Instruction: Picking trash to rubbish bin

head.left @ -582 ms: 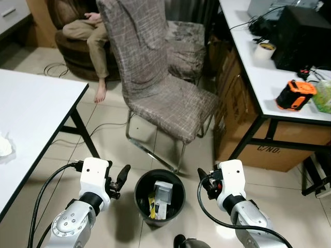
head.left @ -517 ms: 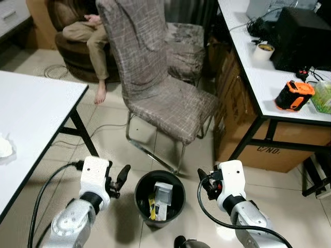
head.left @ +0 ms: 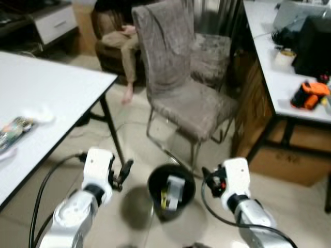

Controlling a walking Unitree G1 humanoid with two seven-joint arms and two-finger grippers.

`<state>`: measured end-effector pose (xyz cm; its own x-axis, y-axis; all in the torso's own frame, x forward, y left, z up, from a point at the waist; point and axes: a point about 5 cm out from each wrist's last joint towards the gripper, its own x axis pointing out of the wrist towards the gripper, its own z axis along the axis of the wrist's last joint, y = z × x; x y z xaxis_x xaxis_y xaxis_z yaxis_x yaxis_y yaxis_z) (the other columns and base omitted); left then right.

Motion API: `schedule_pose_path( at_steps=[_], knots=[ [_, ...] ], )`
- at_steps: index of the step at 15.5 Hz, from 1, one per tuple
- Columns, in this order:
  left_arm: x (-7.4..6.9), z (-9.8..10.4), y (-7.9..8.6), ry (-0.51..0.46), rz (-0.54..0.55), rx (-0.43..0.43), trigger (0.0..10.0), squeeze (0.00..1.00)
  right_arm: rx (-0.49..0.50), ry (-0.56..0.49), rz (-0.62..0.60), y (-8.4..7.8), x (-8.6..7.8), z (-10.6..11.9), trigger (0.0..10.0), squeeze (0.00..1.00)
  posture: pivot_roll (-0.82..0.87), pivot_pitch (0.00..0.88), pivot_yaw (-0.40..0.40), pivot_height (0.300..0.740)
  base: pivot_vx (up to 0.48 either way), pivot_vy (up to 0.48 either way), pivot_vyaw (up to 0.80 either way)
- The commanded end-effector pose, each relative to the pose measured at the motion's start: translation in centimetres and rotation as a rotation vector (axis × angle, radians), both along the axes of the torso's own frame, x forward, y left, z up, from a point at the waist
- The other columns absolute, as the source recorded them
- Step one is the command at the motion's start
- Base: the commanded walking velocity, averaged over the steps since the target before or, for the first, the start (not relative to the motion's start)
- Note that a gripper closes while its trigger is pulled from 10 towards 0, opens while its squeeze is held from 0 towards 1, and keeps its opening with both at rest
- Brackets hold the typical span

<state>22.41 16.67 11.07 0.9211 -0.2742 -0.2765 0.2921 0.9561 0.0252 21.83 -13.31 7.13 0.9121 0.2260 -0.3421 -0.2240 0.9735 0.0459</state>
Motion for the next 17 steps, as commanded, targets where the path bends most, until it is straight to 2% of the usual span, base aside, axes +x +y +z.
schedule_pose_path(
  at_steps=[1,4,7,8,17],
  knots=[
    [-0.2,0.0,0.3,0.006,0.013,0.003,10.0,0.0,0.004,0.008,-0.006,-0.1,-0.1,0.1,10.0,0.0,0.0,0.044,-0.027,0.74,-0.296,0.0,0.0],
    [-0.3,0.2,0.8,0.002,0.029,0.015,10.0,0.0,0.002,-0.02,0.005,-0.1,0.2,0.4,10.0,0.0,0.01,0.042,-0.039,0.74,-0.299,0.0,0.0],
    [-0.5,0.8,0.9,-0.011,0.049,0.006,10.0,0.0,-0.097,-0.08,-0.018,-0.5,0.7,0.7,10.0,0.0,0.02,0.042,-0.053,0.74,-0.298,0.0,0.0],
    [-0.8,1.0,1.0,-0.019,0.055,0.011,10.0,0.0,-0.099,-0.106,-0.025,-0.4,1.0,1.1,10.0,0.0,0.03,0.043,-0.059,0.74,-0.285,0.0,0.0],
    [-2.1,2.4,1.5,-0.05,0.118,0.013,10.0,0.0,-0.019,-0.156,0.019,0.6,1.6,2.4,10.0,0.0,0.04,0.045,-0.072,0.74,-0.287,0.0,0.0]
  ],
)
